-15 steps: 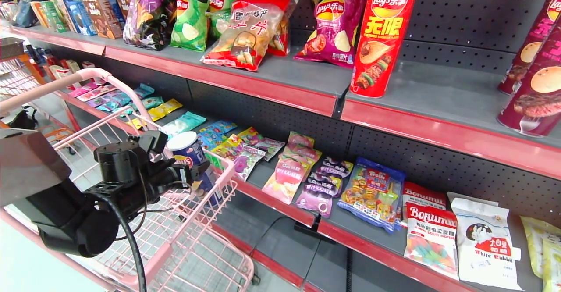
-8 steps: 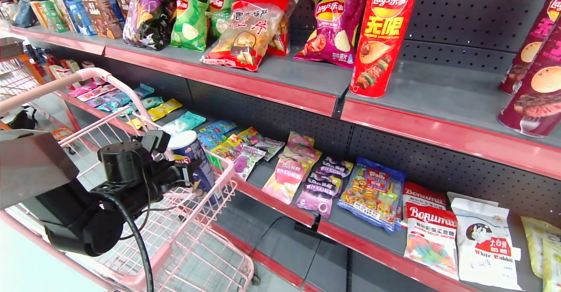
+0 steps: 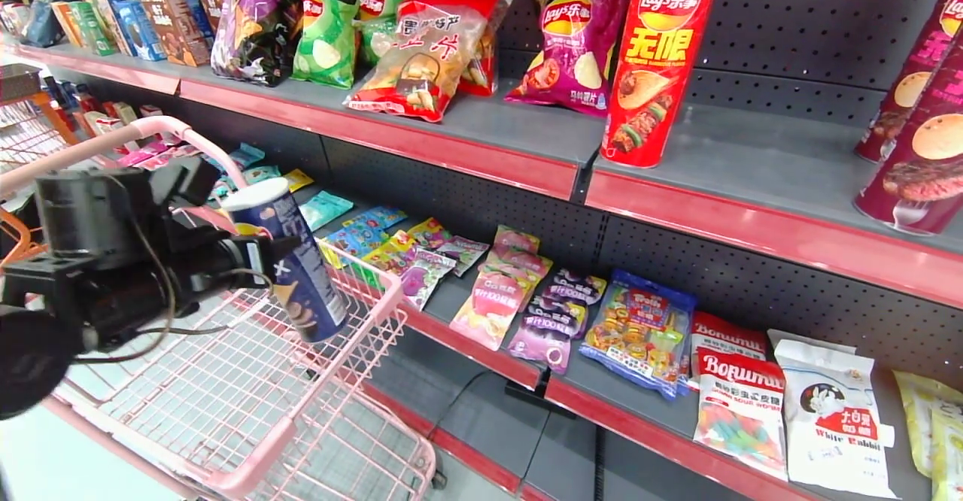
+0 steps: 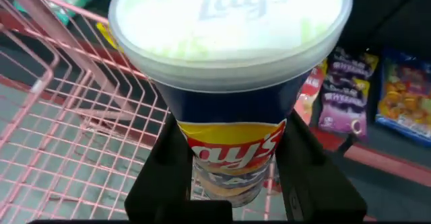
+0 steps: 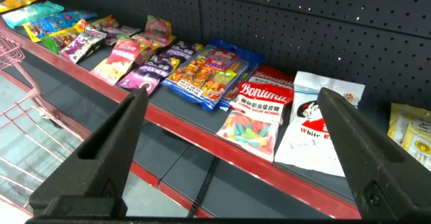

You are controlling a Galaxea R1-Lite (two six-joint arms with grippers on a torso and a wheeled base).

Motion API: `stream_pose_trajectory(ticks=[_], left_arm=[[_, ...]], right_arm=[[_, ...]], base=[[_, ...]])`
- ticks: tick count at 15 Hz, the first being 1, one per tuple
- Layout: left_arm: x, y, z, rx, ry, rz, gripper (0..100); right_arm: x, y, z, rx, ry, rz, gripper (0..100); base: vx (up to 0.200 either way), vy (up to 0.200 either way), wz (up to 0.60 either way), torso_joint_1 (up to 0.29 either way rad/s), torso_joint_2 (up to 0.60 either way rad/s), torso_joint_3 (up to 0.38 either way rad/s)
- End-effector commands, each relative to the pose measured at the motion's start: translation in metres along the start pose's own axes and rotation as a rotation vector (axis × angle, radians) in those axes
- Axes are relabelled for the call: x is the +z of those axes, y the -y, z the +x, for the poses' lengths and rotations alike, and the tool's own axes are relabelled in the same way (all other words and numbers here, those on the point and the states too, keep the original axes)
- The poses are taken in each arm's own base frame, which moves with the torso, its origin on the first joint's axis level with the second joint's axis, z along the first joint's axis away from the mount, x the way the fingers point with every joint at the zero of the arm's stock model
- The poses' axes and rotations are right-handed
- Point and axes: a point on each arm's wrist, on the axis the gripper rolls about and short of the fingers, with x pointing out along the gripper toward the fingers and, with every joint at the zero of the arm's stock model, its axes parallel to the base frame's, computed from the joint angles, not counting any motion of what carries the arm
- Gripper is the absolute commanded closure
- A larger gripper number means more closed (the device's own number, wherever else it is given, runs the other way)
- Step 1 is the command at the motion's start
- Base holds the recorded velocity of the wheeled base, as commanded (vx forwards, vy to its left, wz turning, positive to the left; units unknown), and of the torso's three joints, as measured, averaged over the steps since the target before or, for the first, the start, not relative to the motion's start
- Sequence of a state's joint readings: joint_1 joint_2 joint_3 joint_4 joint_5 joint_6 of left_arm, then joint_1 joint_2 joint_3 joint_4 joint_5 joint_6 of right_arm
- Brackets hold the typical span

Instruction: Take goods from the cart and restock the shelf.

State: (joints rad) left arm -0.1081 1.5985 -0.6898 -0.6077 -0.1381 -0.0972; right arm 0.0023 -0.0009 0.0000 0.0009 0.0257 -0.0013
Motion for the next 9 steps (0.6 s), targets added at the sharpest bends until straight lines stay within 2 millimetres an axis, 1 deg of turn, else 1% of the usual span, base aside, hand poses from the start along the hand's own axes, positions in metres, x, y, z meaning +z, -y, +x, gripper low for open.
stream_pose_trajectory(ticks=[1, 2, 3, 4, 6, 7, 9], left_arm=[[0.077, 0.021, -0.122, -0.014, 0.239, 0.027, 100], [0.076, 0.026, -0.148, -0.020, 0.241, 0.030, 100], [0.072, 0.027, -0.162, -0.020, 0.240, 0.029, 100], [0.058, 0.031, -0.195, -0.021, 0.249, 0.032, 100], [0.035, 0.035, -0.228, -0.029, 0.268, 0.043, 100], [0.017, 0.036, -0.243, -0.038, 0.296, 0.047, 100], [-0.011, 0.036, -0.264, -0.037, 0.340, 0.056, 100]], right_arm=[[0.000, 0.000, 0.000, 0.001, 0.000, 0.000, 0], [0.000, 0.000, 0.000, 0.001, 0.000, 0.000, 0], [0.000, 0.000, 0.000, 0.001, -0.002, 0.001, 0], [0.000, 0.000, 0.000, 0.001, -0.002, 0.001, 0], [0.000, 0.000, 0.000, 0.000, -0.002, 0.001, 0], [0.000, 0.000, 0.000, 0.001, -0.002, 0.001, 0], [0.000, 0.000, 0.000, 0.000, -0.002, 0.001, 0]], base=[[0.000, 0.000, 0.00, 0.000, 0.00, 0.000], [0.000, 0.000, 0.00, 0.000, 0.00, 0.000], [0.000, 0.000, 0.00, 0.000, 0.00, 0.000], [0.000, 0.000, 0.00, 0.000, 0.00, 0.000], [0.000, 0.000, 0.00, 0.018, -0.06, -0.045], [0.000, 0.000, 0.00, 0.066, -0.30, -0.212], [0.000, 0.000, 0.00, 0.117, -0.43, -0.290]])
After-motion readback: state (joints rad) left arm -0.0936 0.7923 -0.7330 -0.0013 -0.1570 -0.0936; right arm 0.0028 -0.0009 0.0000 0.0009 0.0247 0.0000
